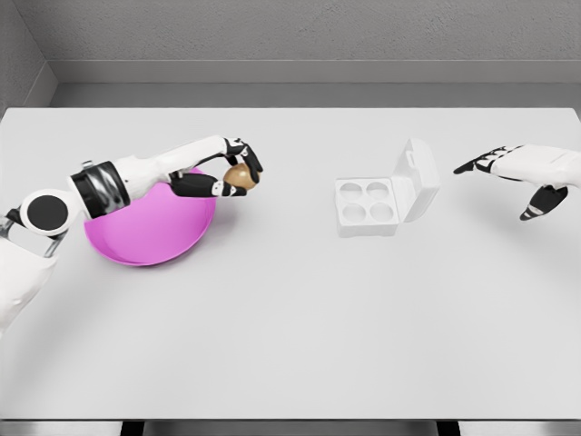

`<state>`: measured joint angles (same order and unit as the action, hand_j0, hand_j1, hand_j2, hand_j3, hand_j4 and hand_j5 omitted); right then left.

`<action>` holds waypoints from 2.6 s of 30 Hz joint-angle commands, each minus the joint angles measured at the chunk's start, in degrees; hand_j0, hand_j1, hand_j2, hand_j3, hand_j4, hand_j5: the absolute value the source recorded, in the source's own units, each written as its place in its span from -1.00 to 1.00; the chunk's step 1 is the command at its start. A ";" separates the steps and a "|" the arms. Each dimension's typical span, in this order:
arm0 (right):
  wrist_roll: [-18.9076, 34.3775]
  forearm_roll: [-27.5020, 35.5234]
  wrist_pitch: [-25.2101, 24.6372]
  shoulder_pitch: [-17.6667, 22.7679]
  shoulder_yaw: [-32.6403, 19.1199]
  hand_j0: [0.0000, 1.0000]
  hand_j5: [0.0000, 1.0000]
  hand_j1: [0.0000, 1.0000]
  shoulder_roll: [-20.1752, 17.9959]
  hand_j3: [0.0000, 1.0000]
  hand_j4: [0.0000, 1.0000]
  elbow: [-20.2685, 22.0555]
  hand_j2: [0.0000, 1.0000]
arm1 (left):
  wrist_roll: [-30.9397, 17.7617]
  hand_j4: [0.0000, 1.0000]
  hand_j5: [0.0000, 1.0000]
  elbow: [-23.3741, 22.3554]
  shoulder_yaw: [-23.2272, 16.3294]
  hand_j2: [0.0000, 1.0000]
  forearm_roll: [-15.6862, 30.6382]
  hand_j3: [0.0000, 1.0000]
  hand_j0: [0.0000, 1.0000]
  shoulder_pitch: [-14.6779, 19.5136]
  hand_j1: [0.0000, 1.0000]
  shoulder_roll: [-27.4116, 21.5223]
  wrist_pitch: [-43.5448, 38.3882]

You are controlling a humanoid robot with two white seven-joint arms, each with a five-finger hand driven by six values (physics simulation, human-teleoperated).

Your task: Pack egg into the box and close the box lid

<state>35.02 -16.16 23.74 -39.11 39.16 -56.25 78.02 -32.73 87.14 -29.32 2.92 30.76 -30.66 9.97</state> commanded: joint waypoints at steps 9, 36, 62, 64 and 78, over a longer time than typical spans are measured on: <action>-0.02 0.26 -0.10 0.00 -0.05 1.00 1.00 1.00 -0.27 1.00 1.00 -0.06 1.00 | -0.05 -0.20 -0.20 0.05 -0.47 -0.20 -0.11 -0.20 -0.20 0.70 -0.20 2.62 -0.03; -0.02 0.17 -0.10 0.00 -0.14 1.00 1.00 1.00 -0.62 1.00 1.00 0.12 1.00 | 0.04 -0.23 -0.23 -0.13 -3.99 -0.23 -2.22 -0.23 -0.23 3.16 -0.23 10.27 -0.03; -0.02 0.26 -0.18 -0.53 -0.57 1.00 1.00 1.00 0.09 1.00 1.00 -3.14 1.00 | 0.83 -0.22 -0.22 -10.76 -6.98 -0.22 -3.45 -0.22 -0.22 6.33 -0.22 20.38 12.45; -0.02 0.26 -0.18 -0.53 -0.40 1.00 1.00 1.00 0.17 1.00 1.00 -3.14 1.00 | 0.83 -0.22 -0.22 -11.82 -6.98 -0.22 -3.09 -0.22 -0.22 6.42 -0.22 20.55 15.25; -0.02 0.26 -0.18 -0.53 -0.31 1.00 1.00 1.00 0.09 1.00 1.00 -3.14 1.00 | 0.74 -0.19 -0.19 -19.64 -6.89 -0.19 -1.16 -0.19 -0.19 8.79 -0.19 22.13 25.03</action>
<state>35.02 -16.10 23.65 -39.64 38.87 -56.08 74.88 -32.11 68.47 -36.25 1.31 39.64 -8.85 34.73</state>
